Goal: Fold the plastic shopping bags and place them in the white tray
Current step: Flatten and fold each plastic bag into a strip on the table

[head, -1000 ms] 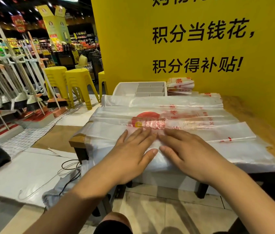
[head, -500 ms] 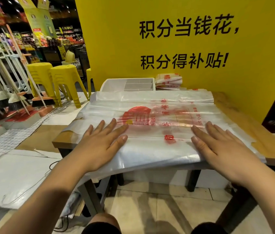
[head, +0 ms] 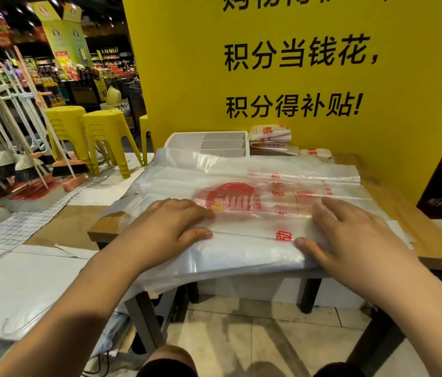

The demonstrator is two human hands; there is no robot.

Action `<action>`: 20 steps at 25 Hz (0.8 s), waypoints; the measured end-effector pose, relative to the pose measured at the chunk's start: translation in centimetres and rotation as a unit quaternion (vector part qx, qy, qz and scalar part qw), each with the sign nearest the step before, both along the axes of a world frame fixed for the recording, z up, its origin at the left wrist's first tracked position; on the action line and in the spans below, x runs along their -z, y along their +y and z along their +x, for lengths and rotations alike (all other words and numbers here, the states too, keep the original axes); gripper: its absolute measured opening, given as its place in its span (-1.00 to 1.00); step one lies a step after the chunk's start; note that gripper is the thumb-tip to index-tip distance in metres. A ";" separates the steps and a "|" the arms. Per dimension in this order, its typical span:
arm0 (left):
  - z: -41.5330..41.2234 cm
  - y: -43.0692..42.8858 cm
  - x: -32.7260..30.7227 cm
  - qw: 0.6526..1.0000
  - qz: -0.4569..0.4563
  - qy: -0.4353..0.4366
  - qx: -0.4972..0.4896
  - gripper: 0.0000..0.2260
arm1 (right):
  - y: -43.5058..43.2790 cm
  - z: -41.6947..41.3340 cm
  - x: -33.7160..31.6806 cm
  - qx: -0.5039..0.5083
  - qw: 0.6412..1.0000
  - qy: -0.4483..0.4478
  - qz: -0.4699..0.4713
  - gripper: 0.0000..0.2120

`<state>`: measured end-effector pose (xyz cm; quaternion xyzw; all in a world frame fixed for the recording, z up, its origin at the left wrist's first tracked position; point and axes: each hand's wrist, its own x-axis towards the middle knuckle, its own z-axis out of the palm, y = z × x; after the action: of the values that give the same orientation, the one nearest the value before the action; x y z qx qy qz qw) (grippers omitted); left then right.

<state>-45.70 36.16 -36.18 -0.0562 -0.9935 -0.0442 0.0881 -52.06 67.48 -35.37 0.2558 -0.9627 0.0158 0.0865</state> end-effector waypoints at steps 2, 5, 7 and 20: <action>0.2 0.6 -0.4 0.999 -0.036 0.008 0.012 -0.48 | -1.0 -0.1 -0.3 -0.089 0.996 -0.020 -0.011 -0.37; 0.8 1.1 -0.3 0.996 -0.080 0.041 0.020 -0.63 | -1.3 -0.6 -0.1 -0.138 0.990 -0.016 -0.014 -0.44; 1.1 0.7 -0.3 0.997 -0.058 0.054 0.018 -0.65 | -1.0 -1.2 0.0 -0.152 0.988 -0.003 -0.028 -0.46; -1.2 -2.2 -3.5 0.998 0.064 -0.005 -0.024 -0.83 | -0.9 -6.0 -3.5 -0.134 0.986 -0.081 -0.056 -0.81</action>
<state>-46.87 33.92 -32.71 -0.0262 -0.9902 -0.1055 0.0877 -58.06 66.57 -31.83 0.3749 -0.9213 0.1020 0.0192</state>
